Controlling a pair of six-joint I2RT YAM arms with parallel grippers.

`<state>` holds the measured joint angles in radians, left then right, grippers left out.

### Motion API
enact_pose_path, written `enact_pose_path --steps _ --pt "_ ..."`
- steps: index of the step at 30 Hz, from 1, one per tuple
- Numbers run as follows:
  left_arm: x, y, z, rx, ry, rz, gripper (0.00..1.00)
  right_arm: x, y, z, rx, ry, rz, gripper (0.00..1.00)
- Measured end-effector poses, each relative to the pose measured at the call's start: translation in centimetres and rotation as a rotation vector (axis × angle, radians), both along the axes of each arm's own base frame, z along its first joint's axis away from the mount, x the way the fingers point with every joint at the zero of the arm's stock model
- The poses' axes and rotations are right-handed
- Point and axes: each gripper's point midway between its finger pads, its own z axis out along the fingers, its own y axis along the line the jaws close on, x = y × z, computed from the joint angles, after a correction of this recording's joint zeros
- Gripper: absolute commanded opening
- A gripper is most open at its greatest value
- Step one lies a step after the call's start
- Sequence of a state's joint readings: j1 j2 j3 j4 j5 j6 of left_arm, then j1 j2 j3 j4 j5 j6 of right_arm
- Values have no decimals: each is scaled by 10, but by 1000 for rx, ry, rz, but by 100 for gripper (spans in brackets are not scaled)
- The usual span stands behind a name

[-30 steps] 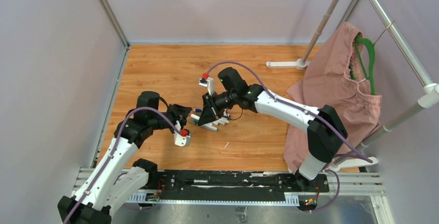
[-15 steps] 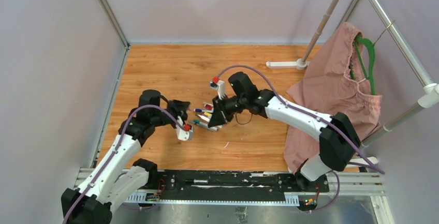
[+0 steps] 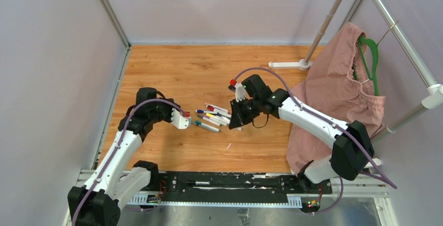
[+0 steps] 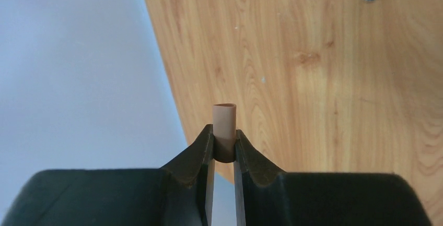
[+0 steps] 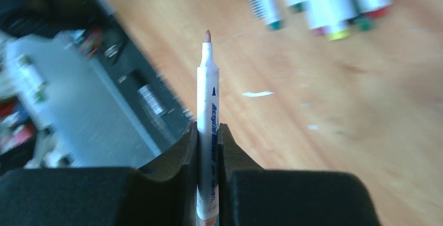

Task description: Open the pen caps

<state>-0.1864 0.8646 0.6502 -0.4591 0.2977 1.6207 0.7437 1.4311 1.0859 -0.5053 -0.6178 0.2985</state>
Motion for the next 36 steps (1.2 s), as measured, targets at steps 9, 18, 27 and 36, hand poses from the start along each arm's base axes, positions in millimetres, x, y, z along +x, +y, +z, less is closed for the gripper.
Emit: enact_pose_path --steps 9,18,27,36 --pt "-27 -2 -68 -50 362 100 0 109 -47 -36 -320 -392 -348 0" --pt "-30 1 -105 -52 540 187 0 147 -72 -112 -567 -508 -333 9" --pt "-27 1 -120 -46 579 209 0 147 -80 -124 -586 -526 -326 29" --pt "-26 1 -132 -43 598 217 10 137 -91 -124 -572 -531 -340 40"
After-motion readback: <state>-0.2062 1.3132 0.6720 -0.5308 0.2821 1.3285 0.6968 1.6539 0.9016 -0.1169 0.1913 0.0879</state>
